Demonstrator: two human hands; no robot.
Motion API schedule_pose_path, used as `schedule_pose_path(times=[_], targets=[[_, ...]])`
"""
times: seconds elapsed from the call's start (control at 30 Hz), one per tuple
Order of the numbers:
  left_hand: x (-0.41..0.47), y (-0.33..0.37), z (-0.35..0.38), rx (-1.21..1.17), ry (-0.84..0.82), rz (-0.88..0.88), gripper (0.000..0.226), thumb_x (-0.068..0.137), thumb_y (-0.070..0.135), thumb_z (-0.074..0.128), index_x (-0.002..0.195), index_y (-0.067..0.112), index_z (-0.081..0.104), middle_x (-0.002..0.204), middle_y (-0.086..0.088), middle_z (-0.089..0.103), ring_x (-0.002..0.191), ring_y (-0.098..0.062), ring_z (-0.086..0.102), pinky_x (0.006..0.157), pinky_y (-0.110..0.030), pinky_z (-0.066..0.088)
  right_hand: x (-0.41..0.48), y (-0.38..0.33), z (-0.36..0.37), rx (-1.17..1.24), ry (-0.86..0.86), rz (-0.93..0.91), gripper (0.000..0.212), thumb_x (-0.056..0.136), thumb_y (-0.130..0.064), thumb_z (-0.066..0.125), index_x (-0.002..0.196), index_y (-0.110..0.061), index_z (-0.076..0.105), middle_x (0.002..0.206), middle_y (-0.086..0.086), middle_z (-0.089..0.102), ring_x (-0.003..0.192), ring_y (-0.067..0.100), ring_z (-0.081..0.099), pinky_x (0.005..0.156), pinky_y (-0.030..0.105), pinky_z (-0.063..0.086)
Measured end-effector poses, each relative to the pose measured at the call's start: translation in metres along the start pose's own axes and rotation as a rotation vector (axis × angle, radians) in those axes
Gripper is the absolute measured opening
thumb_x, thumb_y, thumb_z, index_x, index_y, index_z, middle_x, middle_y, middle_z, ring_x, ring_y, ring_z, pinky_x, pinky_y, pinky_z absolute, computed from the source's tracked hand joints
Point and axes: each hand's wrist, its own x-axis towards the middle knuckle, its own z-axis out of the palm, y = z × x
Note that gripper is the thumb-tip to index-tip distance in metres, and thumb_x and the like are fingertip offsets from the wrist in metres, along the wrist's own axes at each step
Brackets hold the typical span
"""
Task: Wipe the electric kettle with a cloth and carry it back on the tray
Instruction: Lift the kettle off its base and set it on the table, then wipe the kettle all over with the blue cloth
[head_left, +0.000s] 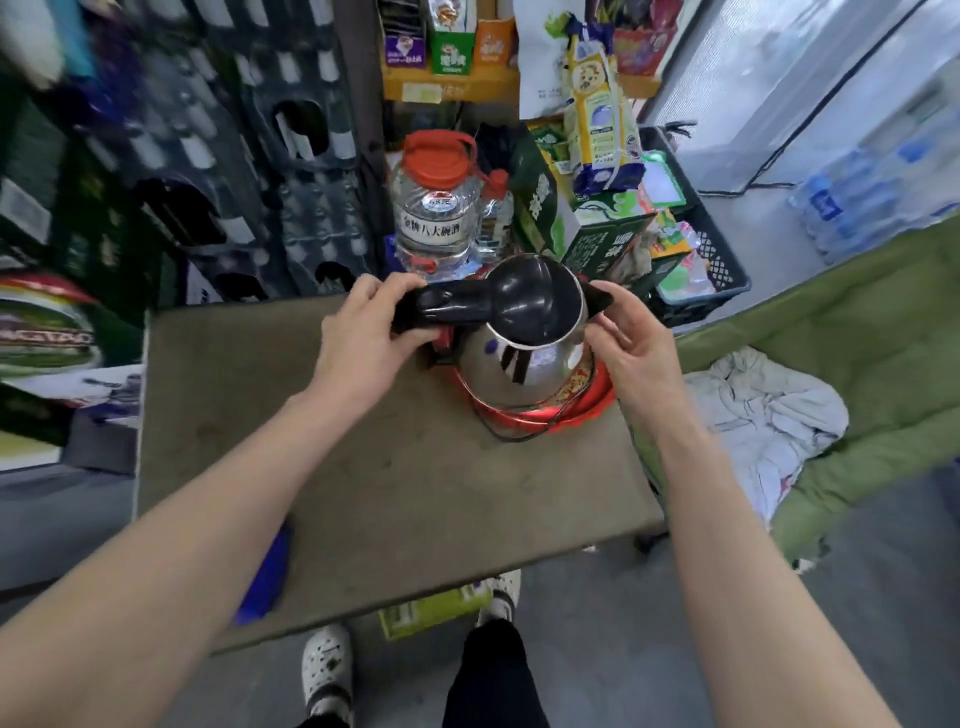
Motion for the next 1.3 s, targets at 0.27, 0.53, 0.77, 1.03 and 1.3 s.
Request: schedule_pose_path(times=[0.27, 0.53, 0.77, 1.03, 1.3], targets=[[-0.093, -0.045, -0.016, -0.025, -0.133, -0.011, 0.043, 0.077, 0.038, 0.076, 0.115, 0.036, 0.057, 0.102, 0.006, 0.052, 0.094, -0.014, 0.056, 0.077, -0.034, 0.040, -0.108, 0.034, 0.051, -0.009, 0.147, 0.197, 0.044, 0.093, 0.011, 0.056, 0.117, -0.025, 0.066, 0.102, -0.020, 0.077, 0.101, -0.002, 0.071, 0.083, 0.012, 0.053], [-0.135, -0.075, 0.017, -0.018, -0.148, -0.123, 0.042, 0.076, 0.037, 0.077, 0.111, 0.042, 0.055, 0.099, 0.011, 0.049, 0.096, -0.016, 0.059, 0.072, -0.030, 0.033, -0.123, 0.079, 0.067, -0.062, 0.127, 0.295, 0.045, 0.089, 0.014, 0.047, 0.115, -0.019, 0.064, 0.097, -0.013, 0.077, 0.088, -0.004, 0.071, 0.075, 0.011, 0.052], [-0.150, -0.096, 0.015, -0.150, -0.198, -0.063, 0.062, 0.084, 0.015, 0.073, 0.137, 0.038, 0.048, 0.117, 0.009, 0.050, 0.101, -0.014, 0.062, 0.095, -0.034, 0.051, -0.116, 0.089, 0.079, -0.043, 0.155, 0.291, 0.056, 0.090, 0.012, 0.045, 0.110, -0.037, 0.065, 0.113, -0.012, 0.073, 0.111, 0.001, 0.068, 0.079, 0.012, 0.053], [-0.213, -0.196, 0.016, 0.218, -0.344, -0.693, 0.073, 0.089, 0.020, 0.069, 0.147, 0.000, 0.030, 0.135, -0.036, 0.043, 0.119, -0.053, 0.048, 0.101, -0.055, 0.039, -0.153, 0.115, 0.081, -0.135, 0.371, 0.377, 0.041, 0.097, -0.006, 0.053, 0.130, -0.031, 0.049, 0.125, -0.002, 0.063, 0.119, 0.015, 0.062, 0.103, 0.044, 0.053], [-0.205, -0.158, 0.005, 0.082, -0.534, -0.465, 0.042, 0.083, 0.035, 0.075, 0.118, 0.016, 0.063, 0.113, -0.010, 0.065, 0.106, -0.033, 0.061, 0.084, -0.036, 0.044, -0.227, 0.115, 0.115, -0.158, 0.325, 0.481, 0.026, 0.095, -0.009, 0.061, 0.109, -0.030, 0.066, 0.097, -0.003, 0.072, 0.093, 0.021, 0.068, 0.092, 0.048, 0.057]])
